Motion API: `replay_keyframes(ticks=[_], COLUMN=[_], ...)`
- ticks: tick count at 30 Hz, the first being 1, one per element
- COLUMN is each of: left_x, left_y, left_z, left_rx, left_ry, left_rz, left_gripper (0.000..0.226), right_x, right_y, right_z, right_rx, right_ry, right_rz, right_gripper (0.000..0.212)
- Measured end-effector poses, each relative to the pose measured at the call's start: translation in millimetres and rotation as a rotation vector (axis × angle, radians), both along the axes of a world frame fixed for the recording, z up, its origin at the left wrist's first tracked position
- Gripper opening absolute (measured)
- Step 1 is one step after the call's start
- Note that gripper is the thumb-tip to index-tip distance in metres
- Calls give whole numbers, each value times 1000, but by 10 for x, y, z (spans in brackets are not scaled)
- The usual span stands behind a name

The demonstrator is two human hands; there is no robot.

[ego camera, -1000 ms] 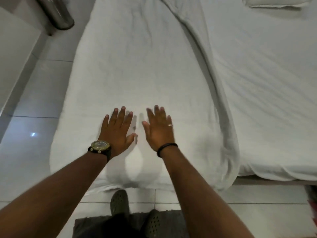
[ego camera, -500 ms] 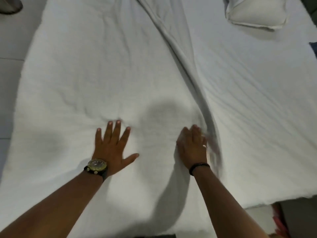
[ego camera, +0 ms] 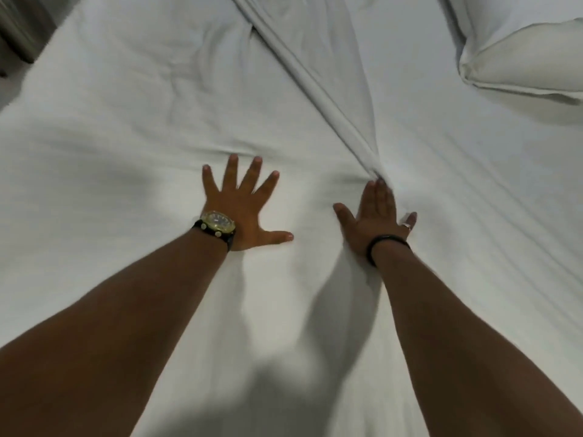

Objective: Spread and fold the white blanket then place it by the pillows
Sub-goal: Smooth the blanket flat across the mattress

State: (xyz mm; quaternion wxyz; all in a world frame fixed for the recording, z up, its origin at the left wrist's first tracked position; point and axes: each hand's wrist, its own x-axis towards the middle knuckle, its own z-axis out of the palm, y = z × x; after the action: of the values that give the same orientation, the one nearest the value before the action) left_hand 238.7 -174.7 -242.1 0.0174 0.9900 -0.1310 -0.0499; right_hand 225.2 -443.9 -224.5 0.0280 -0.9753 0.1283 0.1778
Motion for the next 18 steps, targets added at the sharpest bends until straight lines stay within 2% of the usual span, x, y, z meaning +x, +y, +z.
replay_keyframes(ticks=[1,3,5,6,8,10,12,14,15,18], left_x=[88,146,145,150,176,196,196,215,229,243], left_y=[-46,-84,-88,-82,-81,-83,-77,-64,-66,-59], left_z=[8,-27,-95,-115,-140,-166,-185,-209,-215,-230], left_rx=[-5,-2,11,19,18,22,22,17,14,8], left_ry=[-8,-35,-64,-59,-36,-32,-35,-30,-21,-9], left_rz=[27,61,63,61,59,52,40,44,46,43], left_gripper=[126,127,127,126,125,125,126,126,126,127], right_x=[105,268,550,765,1248,1728,2062,2319,2416,2545], right_y=[19,86,171,234,377,573,725,679,533,-152], right_z=[47,160,306,385,505,522,483,426,398,414], right_rx=[-4,-16,142,265,364,281,214,149,126,137], right_ry=[-31,-288,-610,-698,-642,-485,-379,-407,-453,-495], right_rz=[2,74,105,89,70,107,135,162,130,-179], right_gripper=[89,76,61,63,81,92,79,45,35,35])
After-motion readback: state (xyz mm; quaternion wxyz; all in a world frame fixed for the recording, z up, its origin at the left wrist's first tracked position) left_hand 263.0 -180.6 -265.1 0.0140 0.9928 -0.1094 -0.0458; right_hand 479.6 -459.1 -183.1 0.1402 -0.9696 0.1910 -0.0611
